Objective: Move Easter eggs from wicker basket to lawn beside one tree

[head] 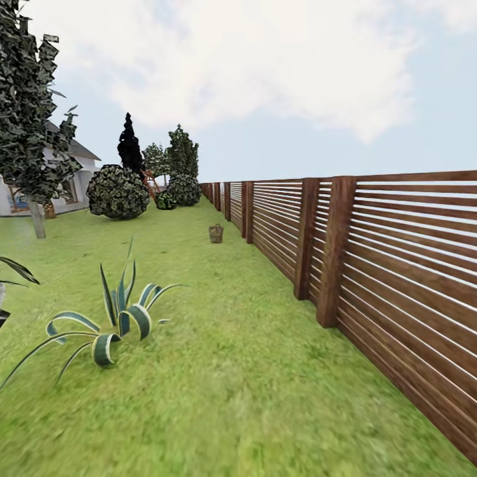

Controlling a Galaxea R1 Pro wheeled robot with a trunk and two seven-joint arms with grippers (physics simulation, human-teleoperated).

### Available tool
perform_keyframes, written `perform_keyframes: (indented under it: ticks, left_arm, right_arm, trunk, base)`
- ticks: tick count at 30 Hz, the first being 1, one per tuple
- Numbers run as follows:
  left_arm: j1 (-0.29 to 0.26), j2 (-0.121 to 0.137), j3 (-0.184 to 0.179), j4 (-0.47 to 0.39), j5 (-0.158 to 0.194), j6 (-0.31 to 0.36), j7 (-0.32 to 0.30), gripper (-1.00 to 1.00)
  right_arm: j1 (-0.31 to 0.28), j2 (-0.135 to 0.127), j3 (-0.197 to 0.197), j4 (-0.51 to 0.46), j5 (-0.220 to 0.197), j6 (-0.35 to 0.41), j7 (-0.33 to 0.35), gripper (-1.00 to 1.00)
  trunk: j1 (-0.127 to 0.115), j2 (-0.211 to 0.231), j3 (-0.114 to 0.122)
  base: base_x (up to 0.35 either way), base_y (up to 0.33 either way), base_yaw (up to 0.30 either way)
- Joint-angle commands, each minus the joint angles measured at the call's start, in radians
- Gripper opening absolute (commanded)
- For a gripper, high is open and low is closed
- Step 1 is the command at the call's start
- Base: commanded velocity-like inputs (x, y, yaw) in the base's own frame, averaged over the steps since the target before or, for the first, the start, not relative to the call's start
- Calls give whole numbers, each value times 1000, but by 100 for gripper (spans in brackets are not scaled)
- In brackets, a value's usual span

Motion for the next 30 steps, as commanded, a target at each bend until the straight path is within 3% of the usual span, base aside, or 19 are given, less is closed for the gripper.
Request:
perform_keyframes:
  ticks: [1, 30]
  left_arm:
    - [1, 0, 1, -2, 0, 0, 1, 100]
    - [1, 0, 1, -2, 2, 1, 1, 100]
  right_arm:
    - [-2, 0, 3, 4, -8, -7, 0, 100]
    - [-2, 0, 3, 4, -8, -7, 0, 100]
  trunk:
    - [1, -1, -1]
    - [1, -1, -1]
  base:
    - [320, 0, 0]
    - [320, 0, 0]
